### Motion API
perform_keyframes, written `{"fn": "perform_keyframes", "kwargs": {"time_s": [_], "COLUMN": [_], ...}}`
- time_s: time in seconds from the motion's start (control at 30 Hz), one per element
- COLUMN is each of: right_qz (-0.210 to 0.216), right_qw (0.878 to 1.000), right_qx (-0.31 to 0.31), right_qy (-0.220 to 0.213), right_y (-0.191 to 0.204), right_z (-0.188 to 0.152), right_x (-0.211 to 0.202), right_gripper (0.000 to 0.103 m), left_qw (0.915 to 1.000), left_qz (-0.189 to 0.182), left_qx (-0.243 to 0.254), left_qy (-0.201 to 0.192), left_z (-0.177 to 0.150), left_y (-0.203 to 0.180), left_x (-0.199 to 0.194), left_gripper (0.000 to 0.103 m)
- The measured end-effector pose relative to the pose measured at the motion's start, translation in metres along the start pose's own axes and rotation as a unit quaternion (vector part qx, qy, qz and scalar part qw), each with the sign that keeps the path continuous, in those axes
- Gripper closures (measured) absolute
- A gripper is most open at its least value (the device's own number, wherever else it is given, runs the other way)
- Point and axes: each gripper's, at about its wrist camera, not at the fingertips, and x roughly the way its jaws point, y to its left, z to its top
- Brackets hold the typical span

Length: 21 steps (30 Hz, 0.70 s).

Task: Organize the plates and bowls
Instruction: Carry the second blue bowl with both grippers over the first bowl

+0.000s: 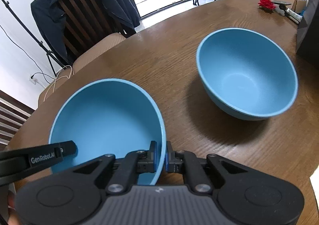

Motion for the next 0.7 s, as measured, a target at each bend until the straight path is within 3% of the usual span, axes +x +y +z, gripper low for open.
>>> {"fn": "perform_keyframes", "kwargs": {"time_s": [0.7], "right_qz": [0.041], "right_qw": [0.999], "right_qx": [-0.012], "right_qy": [-0.018], "right_y": [-0.056], "right_z": [-0.048], "right_x": [-0.088], "right_gripper": [0.096], "left_qw": [0.9991], "left_qz": [0.026], "left_qx": [-0.002], "left_qy": [-0.033], "left_z": [-0.073], "left_y": [-0.051], "left_x": [-0.094], "left_gripper": [0.094]}}
